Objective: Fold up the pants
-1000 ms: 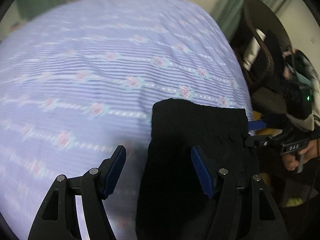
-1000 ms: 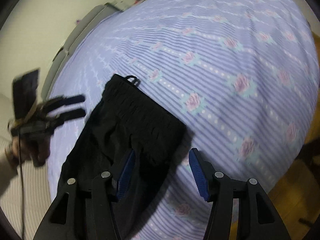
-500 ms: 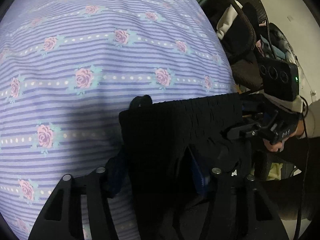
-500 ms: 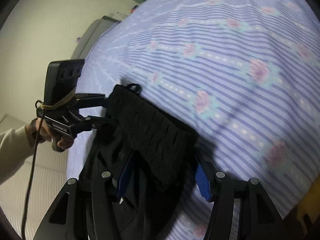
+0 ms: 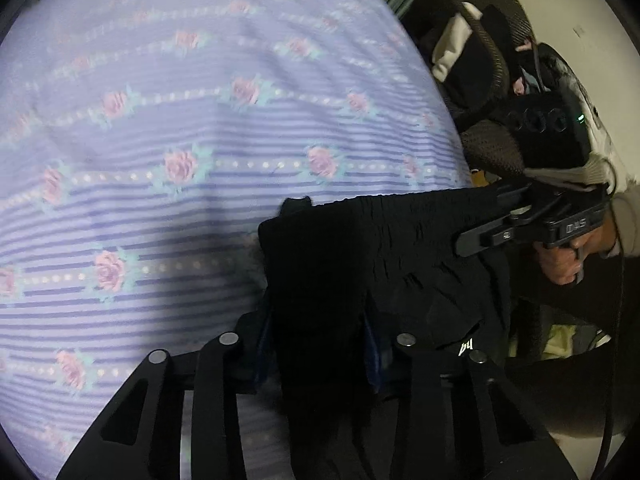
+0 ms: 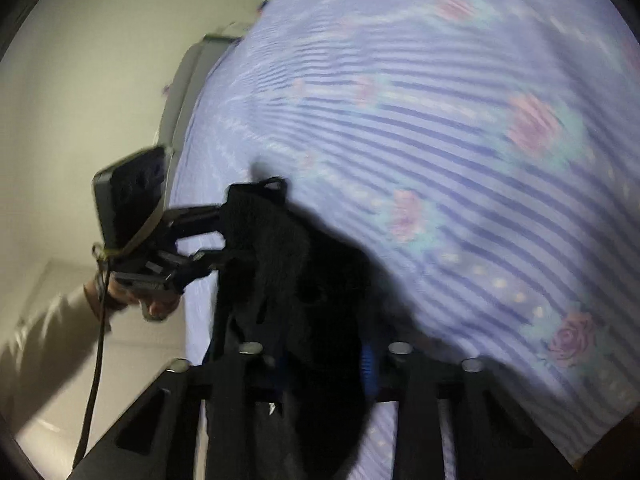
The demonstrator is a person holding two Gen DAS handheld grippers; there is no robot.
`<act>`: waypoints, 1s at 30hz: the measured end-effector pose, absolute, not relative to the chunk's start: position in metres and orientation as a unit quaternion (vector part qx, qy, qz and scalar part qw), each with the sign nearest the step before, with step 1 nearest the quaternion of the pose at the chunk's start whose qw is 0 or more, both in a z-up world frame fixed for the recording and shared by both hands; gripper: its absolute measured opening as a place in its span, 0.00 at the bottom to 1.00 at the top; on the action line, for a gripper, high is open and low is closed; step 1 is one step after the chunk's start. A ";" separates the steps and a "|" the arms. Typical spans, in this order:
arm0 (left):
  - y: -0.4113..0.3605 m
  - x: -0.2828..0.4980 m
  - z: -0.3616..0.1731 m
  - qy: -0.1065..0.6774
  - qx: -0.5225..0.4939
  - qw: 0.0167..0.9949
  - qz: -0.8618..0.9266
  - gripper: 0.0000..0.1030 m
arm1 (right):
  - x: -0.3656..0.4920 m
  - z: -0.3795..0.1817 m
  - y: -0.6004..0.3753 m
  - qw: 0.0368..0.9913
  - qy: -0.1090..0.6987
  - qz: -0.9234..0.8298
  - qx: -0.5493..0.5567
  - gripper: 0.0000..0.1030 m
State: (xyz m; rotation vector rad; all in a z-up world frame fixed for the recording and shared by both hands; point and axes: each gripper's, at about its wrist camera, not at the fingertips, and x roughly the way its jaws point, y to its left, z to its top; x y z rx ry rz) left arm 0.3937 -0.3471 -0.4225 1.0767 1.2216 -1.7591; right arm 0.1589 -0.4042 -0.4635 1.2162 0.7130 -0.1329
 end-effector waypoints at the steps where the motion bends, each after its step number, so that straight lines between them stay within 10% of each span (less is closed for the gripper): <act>1: -0.340 0.391 -0.412 0.459 0.418 0.372 -0.690 0.34 | 0.162 -0.454 -0.401 0.768 0.329 -0.060 0.546 0.22; 17: -0.139 0.379 -0.293 0.301 0.426 0.458 -0.720 0.34 | 0.163 -0.272 -0.206 0.925 0.328 -0.064 0.183 0.21; 30: 0.062 0.322 -0.346 0.059 0.565 0.499 -0.654 0.32 | 0.150 -0.327 0.042 0.944 0.299 -0.023 -0.139 0.21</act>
